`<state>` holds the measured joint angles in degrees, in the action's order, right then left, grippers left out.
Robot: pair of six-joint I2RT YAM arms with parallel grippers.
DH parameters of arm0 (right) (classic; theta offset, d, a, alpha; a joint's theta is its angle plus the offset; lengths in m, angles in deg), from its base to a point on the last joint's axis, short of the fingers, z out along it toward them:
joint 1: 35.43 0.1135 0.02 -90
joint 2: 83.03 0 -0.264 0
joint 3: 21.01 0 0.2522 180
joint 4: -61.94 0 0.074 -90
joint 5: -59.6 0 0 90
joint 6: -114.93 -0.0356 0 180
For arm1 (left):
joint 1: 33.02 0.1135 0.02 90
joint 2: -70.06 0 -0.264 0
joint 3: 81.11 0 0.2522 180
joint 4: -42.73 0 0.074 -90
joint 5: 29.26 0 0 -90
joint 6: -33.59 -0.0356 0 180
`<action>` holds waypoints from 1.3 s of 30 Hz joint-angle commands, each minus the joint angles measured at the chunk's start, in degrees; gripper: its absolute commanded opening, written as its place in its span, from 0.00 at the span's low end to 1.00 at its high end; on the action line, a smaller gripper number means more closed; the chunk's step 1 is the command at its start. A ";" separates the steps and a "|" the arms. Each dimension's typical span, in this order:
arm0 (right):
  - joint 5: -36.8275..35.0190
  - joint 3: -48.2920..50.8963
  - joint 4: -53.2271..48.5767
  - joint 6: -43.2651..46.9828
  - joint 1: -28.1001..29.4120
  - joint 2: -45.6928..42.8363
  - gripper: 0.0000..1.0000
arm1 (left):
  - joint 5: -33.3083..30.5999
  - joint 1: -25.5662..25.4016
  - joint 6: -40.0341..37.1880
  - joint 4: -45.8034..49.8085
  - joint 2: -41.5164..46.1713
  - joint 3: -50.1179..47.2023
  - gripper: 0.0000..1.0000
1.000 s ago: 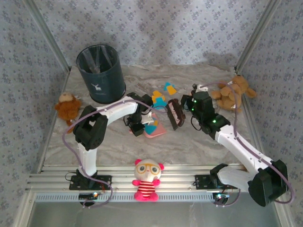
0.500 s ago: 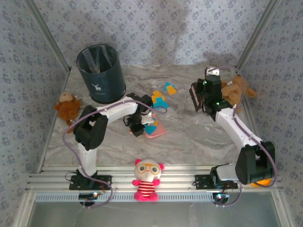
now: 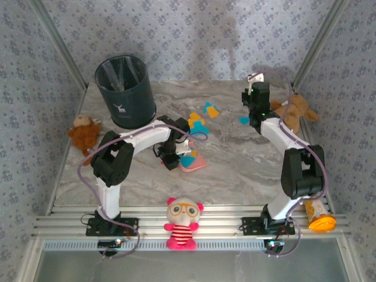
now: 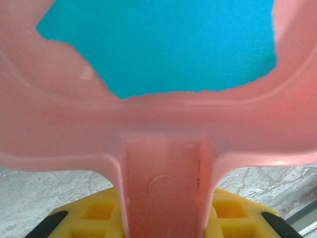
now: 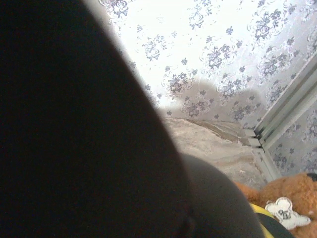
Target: Sweep away the paper scraps from the table
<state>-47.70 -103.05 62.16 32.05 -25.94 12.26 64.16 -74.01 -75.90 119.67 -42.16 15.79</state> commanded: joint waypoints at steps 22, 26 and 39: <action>9.43 5.99 -2.94 4.37 4.03 -0.39 0.00 | 1.51 -0.44 -0.64 2.12 -1.51 1.50 0.00; 8.70 10.16 -3.88 2.95 6.57 -4.24 0.00 | 1.66 -0.61 -0.64 2.29 -1.48 1.78 0.00; 8.86 17.71 -9.39 0.11 15.43 -14.88 0.00 | 1.67 -0.68 -0.11 2.47 -2.62 3.10 0.00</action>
<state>-40.00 -86.81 58.23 34.19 -11.80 -0.57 64.56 -74.40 -75.87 119.89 -43.65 17.36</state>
